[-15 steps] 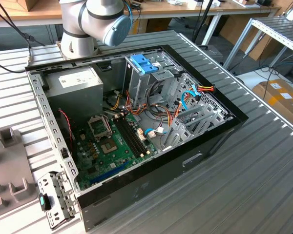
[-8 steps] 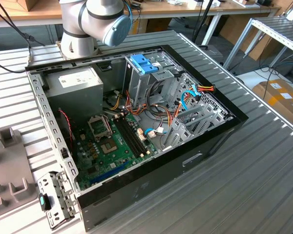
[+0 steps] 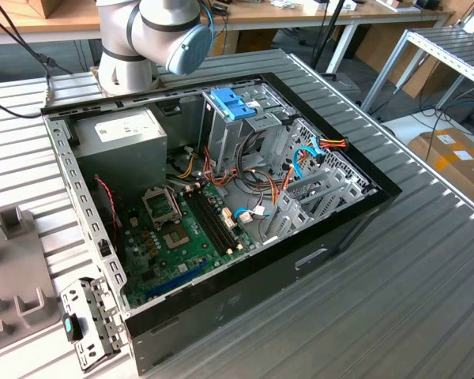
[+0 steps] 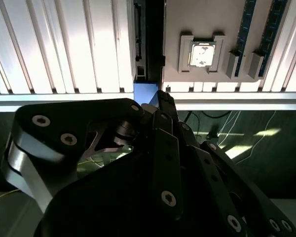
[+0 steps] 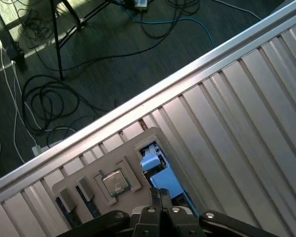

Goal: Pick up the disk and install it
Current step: 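Pick up the disk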

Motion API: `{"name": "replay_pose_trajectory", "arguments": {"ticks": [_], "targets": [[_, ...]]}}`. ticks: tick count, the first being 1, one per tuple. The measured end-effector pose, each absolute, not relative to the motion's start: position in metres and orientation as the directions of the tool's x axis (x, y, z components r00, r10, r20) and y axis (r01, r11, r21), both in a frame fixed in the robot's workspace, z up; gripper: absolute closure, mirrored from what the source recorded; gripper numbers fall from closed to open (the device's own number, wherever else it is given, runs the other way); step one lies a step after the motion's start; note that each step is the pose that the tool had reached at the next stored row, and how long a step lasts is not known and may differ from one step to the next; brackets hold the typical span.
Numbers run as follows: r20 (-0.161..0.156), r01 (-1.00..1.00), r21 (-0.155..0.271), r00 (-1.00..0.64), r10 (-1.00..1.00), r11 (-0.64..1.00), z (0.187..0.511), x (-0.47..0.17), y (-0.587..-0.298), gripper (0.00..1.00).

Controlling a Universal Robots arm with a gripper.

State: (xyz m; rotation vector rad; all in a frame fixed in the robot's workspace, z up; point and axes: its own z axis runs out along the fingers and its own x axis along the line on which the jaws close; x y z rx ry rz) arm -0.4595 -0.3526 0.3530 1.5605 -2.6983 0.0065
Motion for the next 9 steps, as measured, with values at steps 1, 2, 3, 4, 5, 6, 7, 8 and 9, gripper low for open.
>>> {"name": "replay_pose_trajectory", "arguments": {"ticks": [1, 2, 3, 4, 5, 6, 7, 8, 9], "targets": [[0.023, -0.872, 0.009, -0.490, -0.872, 0.490, 0.3530, -0.4595, -0.3526, 0.89], [0.023, -0.877, 0.009, -0.481, -0.877, 0.481, 0.3530, -0.4595, -0.3526, 0.89], [0.023, -0.877, 0.009, -0.480, -0.877, 0.481, 0.3530, -0.4595, -0.3526, 0.89], [0.023, -0.877, 0.009, -0.480, -0.877, 0.481, 0.3530, -0.4595, -0.3526, 0.89], [0.023, -0.877, 0.009, -0.480, -0.877, 0.481, 0.3530, -0.4595, -0.3526, 0.89], [0.023, -0.877, 0.009, -0.480, -0.877, 0.481, 0.3530, -0.4595, -0.3526, 0.89], [0.023, -0.877, 0.009, -0.480, -0.877, 0.481, 0.3530, -0.4595, -0.3526, 0.89], [0.023, -0.877, 0.009, -0.480, -0.877, 0.481, 0.3530, -0.4595, -0.3526, 0.89], [0.023, -0.877, 0.009, -0.480, -0.877, 0.481, 0.3530, -0.4595, -0.3525, 0.89]]}}
